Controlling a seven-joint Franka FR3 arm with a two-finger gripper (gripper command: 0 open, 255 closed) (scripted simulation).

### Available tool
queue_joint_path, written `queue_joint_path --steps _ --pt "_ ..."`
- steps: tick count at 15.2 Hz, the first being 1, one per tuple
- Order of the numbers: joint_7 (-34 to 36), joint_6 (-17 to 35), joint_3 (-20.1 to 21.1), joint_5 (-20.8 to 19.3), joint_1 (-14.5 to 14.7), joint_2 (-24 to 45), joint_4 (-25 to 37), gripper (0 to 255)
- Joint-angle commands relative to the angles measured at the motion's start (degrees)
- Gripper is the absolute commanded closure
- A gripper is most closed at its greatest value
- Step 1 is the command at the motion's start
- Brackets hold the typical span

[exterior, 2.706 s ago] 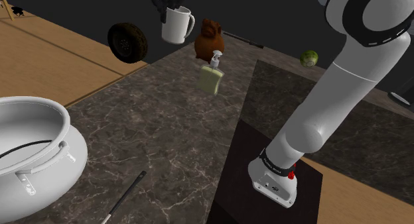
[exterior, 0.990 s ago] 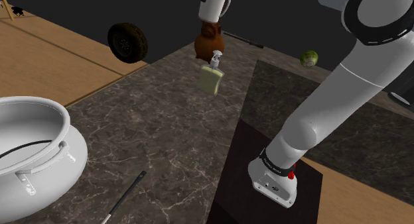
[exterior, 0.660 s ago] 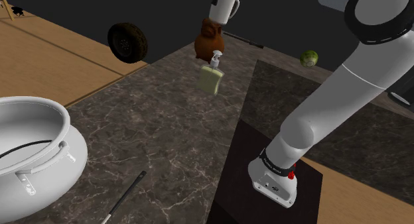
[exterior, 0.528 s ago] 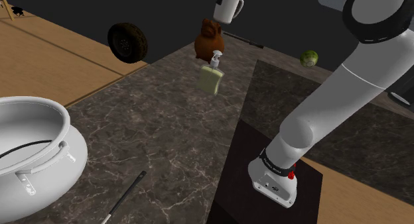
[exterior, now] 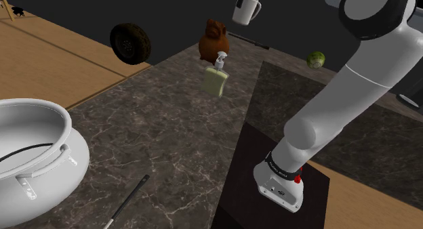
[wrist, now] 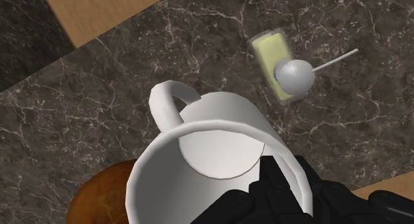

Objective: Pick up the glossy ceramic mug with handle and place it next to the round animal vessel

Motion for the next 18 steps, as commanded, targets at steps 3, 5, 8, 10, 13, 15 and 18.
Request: queue_joint_path --steps 3,5,8,10,13,15,18 --pt "-5.83 -0.23 -2.99 0.33 -2.79 2.54 3.09 255" --pt "-8.58 -0.52 -4.37 0.65 -4.20 4.39 5.37 255" --pt "-12.66 -1.28 -6.32 1.36 -6.48 7.78 9.68 255" --pt "-15.34 -2.07 -7.54 2.01 -8.12 10.51 13.27 255" --pt "-19.28 -3.89 -9.14 3.30 -10.92 15.51 20.15 255" --pt "-21.80 -5.79 -10.02 4.42 -13.13 19.73 26.29 255" --pt "-25.54 -12.57 -10.85 7.12 -18.12 31.00 44.35 255"
